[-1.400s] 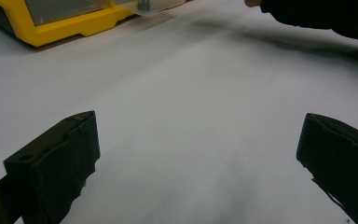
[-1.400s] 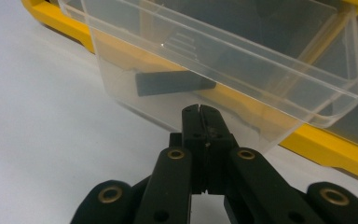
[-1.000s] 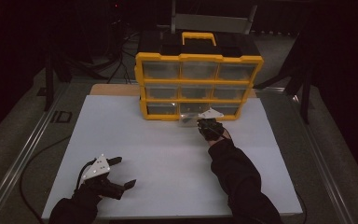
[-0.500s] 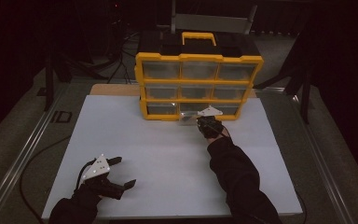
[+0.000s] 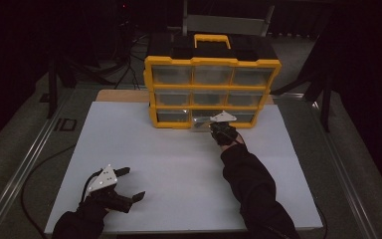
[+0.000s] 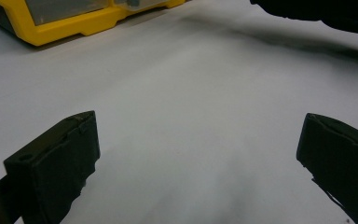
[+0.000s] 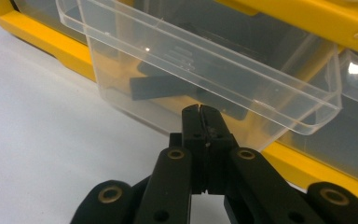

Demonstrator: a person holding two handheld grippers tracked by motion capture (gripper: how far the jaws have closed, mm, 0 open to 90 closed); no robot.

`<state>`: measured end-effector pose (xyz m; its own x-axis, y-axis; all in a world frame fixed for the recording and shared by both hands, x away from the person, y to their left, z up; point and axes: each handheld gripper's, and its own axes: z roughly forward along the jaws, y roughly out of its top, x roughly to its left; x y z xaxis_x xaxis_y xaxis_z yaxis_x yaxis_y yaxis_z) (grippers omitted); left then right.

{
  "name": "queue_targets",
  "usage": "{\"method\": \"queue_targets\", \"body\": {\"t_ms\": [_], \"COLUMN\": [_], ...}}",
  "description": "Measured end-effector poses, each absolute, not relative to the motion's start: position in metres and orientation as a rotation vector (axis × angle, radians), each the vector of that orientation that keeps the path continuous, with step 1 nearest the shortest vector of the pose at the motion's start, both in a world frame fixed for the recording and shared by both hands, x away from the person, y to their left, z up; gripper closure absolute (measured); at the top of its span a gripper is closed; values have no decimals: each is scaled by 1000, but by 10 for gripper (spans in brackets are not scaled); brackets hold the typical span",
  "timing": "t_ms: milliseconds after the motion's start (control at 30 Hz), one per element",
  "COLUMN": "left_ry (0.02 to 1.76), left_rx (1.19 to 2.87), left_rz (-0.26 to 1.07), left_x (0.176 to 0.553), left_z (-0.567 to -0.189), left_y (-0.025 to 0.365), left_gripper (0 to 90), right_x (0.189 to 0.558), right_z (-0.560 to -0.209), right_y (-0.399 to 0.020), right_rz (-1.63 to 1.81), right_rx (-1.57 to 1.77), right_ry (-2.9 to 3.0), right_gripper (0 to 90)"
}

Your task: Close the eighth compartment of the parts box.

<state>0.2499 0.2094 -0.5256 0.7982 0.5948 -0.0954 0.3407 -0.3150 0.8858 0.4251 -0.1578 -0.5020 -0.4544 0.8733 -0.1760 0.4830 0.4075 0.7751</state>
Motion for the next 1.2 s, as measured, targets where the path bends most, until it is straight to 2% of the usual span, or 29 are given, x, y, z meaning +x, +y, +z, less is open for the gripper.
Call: {"method": "queue_targets", "body": {"t_ms": [1200], "left_ry": [705], "left_rx": [1929], "left_rz": [299], "left_x": [250], "left_z": [-526], "left_y": [210], "left_gripper": [0], "right_x": [444], "right_z": [-500], "right_y": [-153], "right_rz": [841], "right_rx": [1146], "right_ry": [2087], "right_gripper": [900]}}
